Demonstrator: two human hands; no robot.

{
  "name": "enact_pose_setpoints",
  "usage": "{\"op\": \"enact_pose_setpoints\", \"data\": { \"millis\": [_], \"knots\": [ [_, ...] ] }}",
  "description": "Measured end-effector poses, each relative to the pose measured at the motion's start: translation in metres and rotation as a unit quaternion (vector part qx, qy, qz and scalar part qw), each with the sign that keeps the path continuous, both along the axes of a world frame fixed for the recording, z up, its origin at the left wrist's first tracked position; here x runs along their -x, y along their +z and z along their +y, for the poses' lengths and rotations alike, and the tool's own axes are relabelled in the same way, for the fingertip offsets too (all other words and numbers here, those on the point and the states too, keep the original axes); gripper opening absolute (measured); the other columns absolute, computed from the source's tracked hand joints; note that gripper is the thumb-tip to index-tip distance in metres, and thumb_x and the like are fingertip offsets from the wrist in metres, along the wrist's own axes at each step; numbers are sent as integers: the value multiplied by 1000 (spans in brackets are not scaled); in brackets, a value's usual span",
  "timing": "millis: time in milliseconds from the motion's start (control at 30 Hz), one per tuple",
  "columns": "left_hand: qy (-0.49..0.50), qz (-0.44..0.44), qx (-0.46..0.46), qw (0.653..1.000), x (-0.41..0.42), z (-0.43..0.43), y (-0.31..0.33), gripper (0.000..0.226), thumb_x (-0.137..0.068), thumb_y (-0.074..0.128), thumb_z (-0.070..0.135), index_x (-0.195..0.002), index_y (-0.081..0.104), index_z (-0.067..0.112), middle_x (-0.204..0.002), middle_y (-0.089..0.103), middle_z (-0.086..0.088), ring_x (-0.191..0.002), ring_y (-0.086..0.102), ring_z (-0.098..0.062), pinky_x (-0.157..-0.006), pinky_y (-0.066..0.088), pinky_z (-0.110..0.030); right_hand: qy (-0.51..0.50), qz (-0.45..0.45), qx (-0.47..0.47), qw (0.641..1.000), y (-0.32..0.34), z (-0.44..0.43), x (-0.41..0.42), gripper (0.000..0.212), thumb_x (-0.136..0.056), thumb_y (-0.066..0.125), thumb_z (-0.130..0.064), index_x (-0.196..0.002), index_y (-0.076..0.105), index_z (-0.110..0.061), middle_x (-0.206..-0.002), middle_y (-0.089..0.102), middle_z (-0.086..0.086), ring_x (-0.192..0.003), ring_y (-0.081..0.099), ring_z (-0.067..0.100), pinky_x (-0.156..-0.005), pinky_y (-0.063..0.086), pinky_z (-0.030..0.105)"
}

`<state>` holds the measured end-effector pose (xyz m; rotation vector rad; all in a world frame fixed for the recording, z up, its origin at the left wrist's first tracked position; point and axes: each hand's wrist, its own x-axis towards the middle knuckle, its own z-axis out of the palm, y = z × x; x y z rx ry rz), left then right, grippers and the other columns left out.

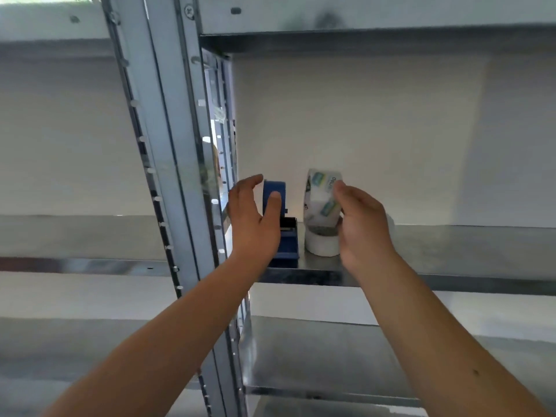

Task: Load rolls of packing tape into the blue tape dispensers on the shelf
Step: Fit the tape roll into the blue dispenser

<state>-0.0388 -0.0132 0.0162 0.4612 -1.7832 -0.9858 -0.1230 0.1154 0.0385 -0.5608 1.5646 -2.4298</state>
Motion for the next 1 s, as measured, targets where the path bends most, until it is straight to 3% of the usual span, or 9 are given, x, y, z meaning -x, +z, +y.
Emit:
{"op": "enact_pose_setpoints", "data": {
  "millis": [67, 133, 233, 300, 533, 667, 767, 900, 1000],
  "knots": [
    [-34, 11, -115, 993, 8, -4, 11, 42, -106, 53, 38, -146, 48, 27, -143, 50, 11, -131, 46, -8, -104, 37, -24, -9, -17, -14, 1000, 5, -11, 3, 20, -95, 72, -32, -92, 76, -13, -109, 77, 15, -108, 71, 35, -104, 54, 56],
    [-53, 10, -197, 979, 15, -9, 16, 38, -106, 50, 45, -140, 52, 29, -129, 57, 10, -120, 54, -12, -90, 42, -22, -4, -36, -32, 999, 11, -22, 6, 18, -96, 72, -32, -92, 74, -14, -104, 76, 14, -103, 72, 34, -98, 58, 50],
    [-54, 13, -221, 974, 22, -17, 18, 27, -107, 47, 42, -129, 56, 28, -115, 59, 12, -110, 56, -13, -88, 40, -25, 3, -34, -49, 998, 14, -38, 8, 16, -97, 70, -29, -86, 73, -19, -95, 74, 10, -91, 69, 28, -84, 57, 39],
    [-61, 21, -236, 970, 25, -22, 17, 22, -108, 47, 38, -126, 56, 28, -118, 58, 10, -110, 54, -13, -90, 40, -27, -4, -33, -60, 998, 12, -48, 10, 15, -97, 70, -29, -86, 73, -19, -95, 74, 11, -92, 70, 29, -85, 59, 39],
    [-76, 9, -225, 971, 29, -30, 20, 34, -109, 46, 29, -139, 60, 21, -120, 58, 10, -103, 54, -8, -72, 38, -13, -9, -68, -76, 995, -2, -71, 21, 17, -93, 70, -36, -86, 77, -22, -105, 78, 13, -102, 73, 33, -99, 59, 48],
    [-108, 27, -232, 966, 28, -28, 16, 24, -109, 47, 26, -115, 70, 29, -103, 66, 15, -91, 60, 1, -73, 45, -14, 22, -51, -80, 995, -9, -81, 18, 24, -98, 67, -34, -103, 80, -15, -107, 80, 14, -105, 74, 34, -100, 58, 52],
    [-121, 36, -255, 959, 26, -30, 14, 28, -108, 47, 25, -126, 69, 26, -112, 73, 7, -101, 69, -8, -76, 52, -19, 30, -16, -87, 996, -11, -87, 14, 32, -98, 69, -34, -116, 79, -9, -109, 80, 13, -105, 76, 32, -100, 59, 48],
    [-145, 29, -227, 963, 20, -29, 13, 42, -109, 47, 32, -84, 79, 42, -86, 78, 13, -86, 73, -4, -75, 55, -17, 38, 14, -105, 994, -11, -89, 16, 31, -98, 69, -33, -115, 79, -8, -107, 81, 12, -105, 75, 29, -102, 58, 47],
    [-124, 2, -186, 975, 15, -20, 12, 29, -110, 43, 38, -98, 70, 38, -90, 72, 19, -86, 66, 4, -68, 43, -9, 55, 37, -121, 990, -11, -89, 16, 34, -99, 67, -37, -112, 79, -8, -107, 81, 11, -108, 74, 27, -104, 56, 45]
  ]
}}
